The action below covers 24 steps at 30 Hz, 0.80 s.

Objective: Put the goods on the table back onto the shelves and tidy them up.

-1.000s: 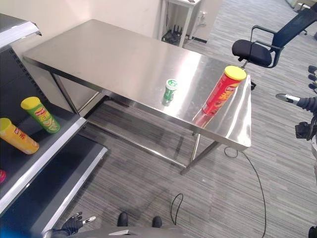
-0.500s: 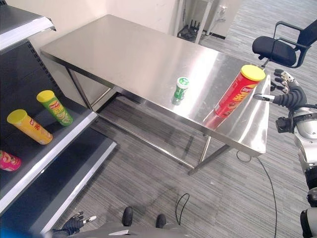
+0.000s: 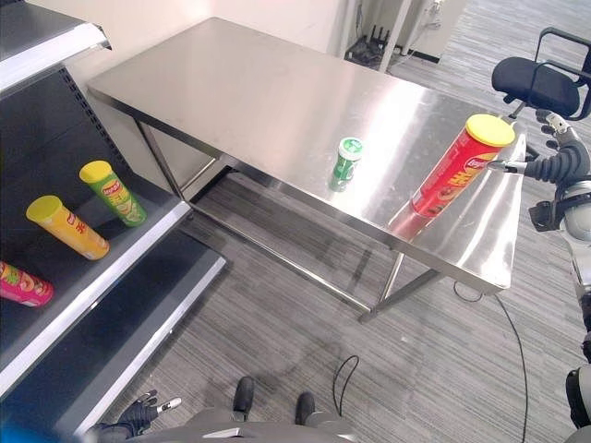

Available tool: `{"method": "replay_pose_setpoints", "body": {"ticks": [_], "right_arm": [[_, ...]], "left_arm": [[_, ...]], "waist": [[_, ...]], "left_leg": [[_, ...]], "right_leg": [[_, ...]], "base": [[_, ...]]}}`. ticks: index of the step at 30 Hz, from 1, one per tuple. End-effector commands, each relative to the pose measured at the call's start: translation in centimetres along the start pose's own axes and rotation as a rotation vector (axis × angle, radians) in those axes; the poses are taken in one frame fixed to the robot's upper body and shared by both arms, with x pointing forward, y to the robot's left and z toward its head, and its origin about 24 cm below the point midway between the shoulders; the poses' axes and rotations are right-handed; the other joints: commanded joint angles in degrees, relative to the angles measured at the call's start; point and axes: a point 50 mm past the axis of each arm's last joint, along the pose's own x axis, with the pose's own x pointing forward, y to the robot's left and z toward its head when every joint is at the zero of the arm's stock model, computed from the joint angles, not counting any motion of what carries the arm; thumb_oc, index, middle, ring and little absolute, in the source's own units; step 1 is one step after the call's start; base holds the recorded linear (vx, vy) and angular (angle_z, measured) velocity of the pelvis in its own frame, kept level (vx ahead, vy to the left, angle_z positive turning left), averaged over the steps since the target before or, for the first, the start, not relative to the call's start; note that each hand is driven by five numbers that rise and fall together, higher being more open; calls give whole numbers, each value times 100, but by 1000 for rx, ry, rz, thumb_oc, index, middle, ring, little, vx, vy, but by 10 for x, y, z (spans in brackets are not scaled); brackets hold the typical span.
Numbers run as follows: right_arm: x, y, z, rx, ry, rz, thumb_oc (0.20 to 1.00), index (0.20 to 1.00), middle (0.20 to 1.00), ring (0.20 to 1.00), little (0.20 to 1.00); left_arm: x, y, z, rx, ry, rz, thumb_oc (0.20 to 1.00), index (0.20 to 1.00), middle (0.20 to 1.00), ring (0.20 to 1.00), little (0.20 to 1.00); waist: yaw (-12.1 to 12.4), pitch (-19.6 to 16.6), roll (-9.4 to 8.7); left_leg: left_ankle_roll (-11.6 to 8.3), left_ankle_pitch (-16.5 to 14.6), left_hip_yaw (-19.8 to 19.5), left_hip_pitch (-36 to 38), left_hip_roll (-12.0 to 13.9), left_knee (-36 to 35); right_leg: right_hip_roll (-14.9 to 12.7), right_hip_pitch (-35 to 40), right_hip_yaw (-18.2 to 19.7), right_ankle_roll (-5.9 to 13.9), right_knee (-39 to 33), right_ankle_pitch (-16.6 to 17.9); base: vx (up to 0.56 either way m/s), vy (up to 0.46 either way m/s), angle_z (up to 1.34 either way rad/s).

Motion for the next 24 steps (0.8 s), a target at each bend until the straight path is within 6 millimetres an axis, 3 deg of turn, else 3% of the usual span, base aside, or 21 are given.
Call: {"method": "replay_pose_setpoints", "body": {"ticks": [1,11,24], "right_arm": [[7,-20,23,-59,-88,-59,1000,1000,1000,1000,1000],[10,-14,26,-4,-97,-30,1000,1000,1000,1000,1000],[13,-12,16,-27,-28,-45,1000,1000,1000,1000,1000]], "left_arm": [[3,1,11,-1,-45,5,1000,1000,1000,1000,1000],[3,0,8,-2,-32,2,1000,1000,1000,1000,1000],[2,-1,8,-7,-33,0,1000,1000,1000,1000,1000]], "waist": [[241,-252,-110],[291,-252,-110],[364,-233,-94]], "left_leg": [[-672,-234,348,18,680,27],[-691,-221,273,3,660,27],[-690,-200,191,-45,607,27]], "right_leg": [[-55,-22,94,308,90,-440],[-42,31,3,287,88,-470],[-56,47,-79,278,81,-488]], "base": [[4,-12,9],[5,-7,5],[4,-3,3]]}}
